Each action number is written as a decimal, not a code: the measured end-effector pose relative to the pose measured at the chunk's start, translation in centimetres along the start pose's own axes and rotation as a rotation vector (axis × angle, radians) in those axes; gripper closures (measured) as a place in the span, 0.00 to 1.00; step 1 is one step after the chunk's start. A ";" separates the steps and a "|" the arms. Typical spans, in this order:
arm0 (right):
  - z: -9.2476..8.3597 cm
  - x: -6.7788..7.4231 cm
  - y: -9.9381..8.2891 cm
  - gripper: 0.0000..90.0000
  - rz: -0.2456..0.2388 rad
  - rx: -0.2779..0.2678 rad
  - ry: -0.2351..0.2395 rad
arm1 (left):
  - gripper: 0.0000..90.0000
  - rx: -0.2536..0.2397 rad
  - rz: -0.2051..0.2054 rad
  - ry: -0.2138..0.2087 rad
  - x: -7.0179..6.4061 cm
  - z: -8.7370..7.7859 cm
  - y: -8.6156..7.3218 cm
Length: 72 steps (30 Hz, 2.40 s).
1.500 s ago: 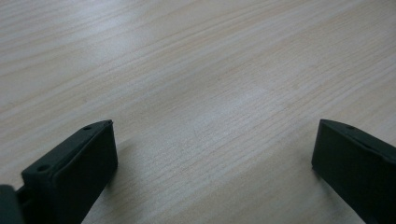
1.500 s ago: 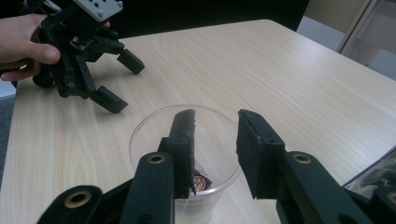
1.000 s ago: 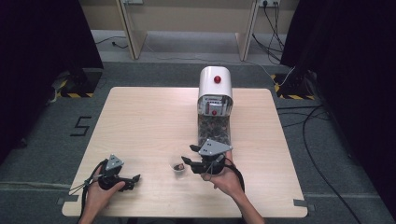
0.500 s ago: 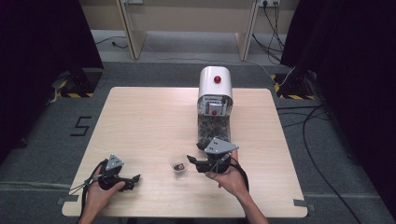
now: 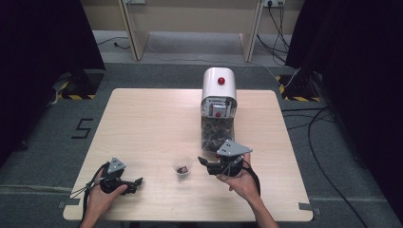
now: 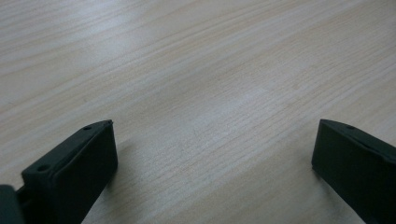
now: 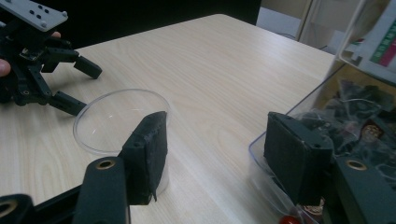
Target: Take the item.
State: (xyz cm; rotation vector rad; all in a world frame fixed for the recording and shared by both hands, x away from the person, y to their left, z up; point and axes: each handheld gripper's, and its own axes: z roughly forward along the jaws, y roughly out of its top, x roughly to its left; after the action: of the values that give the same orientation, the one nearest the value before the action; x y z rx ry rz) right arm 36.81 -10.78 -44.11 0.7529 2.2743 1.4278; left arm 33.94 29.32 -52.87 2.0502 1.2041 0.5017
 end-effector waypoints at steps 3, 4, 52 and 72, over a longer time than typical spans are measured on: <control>-0.6 -0.3 0.0 0.44 0.004 -0.006 -0.014 | 0.00 0.000 0.000 0.000 0.0 0.0 0.0; -0.8 -0.4 -0.1 0.43 0.005 -0.004 -0.019 | 0.00 0.000 0.000 0.000 0.0 0.0 0.0; -3.8 -3.3 -6.4 0.21 0.099 0.102 -0.133 | 0.00 0.000 0.001 0.001 0.0 0.0 0.0; -5.0 -3.5 -9.1 0.21 0.137 0.127 -0.147 | 0.00 0.002 0.001 0.001 0.0 0.0 0.0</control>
State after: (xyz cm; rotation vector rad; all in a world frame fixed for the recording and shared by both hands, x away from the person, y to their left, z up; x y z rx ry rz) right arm 34.60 -19.67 -50.11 1.0347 2.2531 1.2487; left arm 33.91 29.34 -52.86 2.0531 1.2047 0.5025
